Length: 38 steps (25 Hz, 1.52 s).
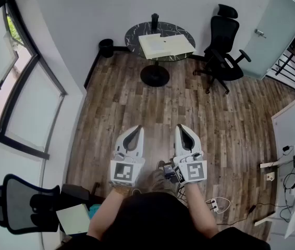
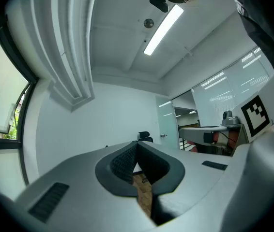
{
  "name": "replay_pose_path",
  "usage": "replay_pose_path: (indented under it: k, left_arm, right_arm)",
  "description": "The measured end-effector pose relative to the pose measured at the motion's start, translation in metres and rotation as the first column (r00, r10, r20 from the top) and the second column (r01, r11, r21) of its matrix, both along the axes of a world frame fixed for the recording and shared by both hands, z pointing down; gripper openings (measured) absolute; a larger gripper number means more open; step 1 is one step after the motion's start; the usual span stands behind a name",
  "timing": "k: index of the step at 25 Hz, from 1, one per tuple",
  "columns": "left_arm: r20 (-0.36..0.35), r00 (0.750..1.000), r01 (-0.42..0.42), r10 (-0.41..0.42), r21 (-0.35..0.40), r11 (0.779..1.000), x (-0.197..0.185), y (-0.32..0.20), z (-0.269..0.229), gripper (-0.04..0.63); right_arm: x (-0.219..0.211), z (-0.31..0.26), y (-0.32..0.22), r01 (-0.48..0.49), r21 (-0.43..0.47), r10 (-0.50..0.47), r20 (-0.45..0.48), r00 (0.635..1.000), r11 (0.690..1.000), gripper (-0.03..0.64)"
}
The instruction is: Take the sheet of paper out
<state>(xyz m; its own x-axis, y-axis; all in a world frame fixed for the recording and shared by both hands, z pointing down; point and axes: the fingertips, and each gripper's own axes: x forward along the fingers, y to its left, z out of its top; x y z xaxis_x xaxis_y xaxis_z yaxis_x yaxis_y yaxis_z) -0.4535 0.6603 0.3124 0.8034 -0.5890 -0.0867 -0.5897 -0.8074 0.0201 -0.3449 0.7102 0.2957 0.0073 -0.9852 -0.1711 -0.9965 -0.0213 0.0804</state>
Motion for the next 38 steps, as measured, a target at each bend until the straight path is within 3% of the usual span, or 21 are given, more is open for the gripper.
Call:
replay_pose_path:
  k: [3, 6, 10, 14, 20, 24, 27, 30, 35, 38]
  left_arm:
    - [0.049, 0.999, -0.02, 0.017, 0.056, 0.998, 0.018, -0.017, 0.004, -0.006]
    - [0.036, 0.999, -0.012, 0.011, 0.023, 1.0, 0.052, -0.034, -0.005, -0.006]
    - [0.08, 0.996, -0.049, 0.044, 0.064, 0.997, 0.1, -0.056, -0.001, -0.006]
    - [0.076, 0.997, -0.007, 0.007, 0.001, 1.0, 0.132, -0.087, -0.011, -0.006]
    - [0.087, 0.996, 0.022, -0.021, -0.002, 1.0, 0.177, -0.131, -0.012, -0.006]
    - [0.111, 0.993, 0.037, -0.038, 0.015, 0.999, 0.208, -0.15, -0.004, -0.006]
    - [0.123, 0.99, 0.066, -0.063, -0.022, 0.998, 0.224, -0.158, 0.005, -0.006]
    - [0.135, 0.988, 0.077, -0.07, -0.041, 0.996, 0.236, -0.169, 0.012, -0.006]
    - [0.197, 0.978, 0.069, -0.069, 0.005, 0.998, 0.245, -0.19, 0.026, -0.006]
    - [0.186, 0.981, 0.068, -0.062, -0.025, 0.997, 0.253, -0.206, 0.027, -0.006]
  right_arm:
    - [0.018, -0.002, -0.015, 0.048, 0.046, -0.05, 0.056, 0.997, 0.998, -0.002]
    - [0.046, -0.006, -0.034, 0.082, 0.066, -0.086, 0.059, 0.995, 0.994, -0.002]
    - [0.099, -0.008, -0.059, 0.111, 0.09, -0.122, 0.13, 0.984, 0.99, -0.002]
    - [0.14, -0.013, -0.096, 0.113, 0.059, -0.117, 0.07, 0.991, 0.992, -0.002]
    - [0.17, -0.02, -0.145, 0.139, 0.0, -0.139, -0.088, 0.986, 0.99, -0.002]
    - [0.203, -0.015, -0.164, 0.16, -0.012, -0.16, -0.091, 0.983, 0.987, -0.002]
    - [0.226, -0.008, -0.175, 0.174, -0.04, -0.177, -0.084, 0.981, 0.984, -0.002]
    - [0.246, 0.0, -0.187, 0.18, -0.053, -0.183, -0.06, 0.981, 0.982, -0.002]
    - [0.265, 0.018, -0.204, 0.187, -0.088, -0.191, -0.038, 0.981, 0.978, -0.002]
    - [0.276, 0.023, -0.218, 0.172, -0.1, -0.176, -0.038, 0.984, 0.98, -0.002]
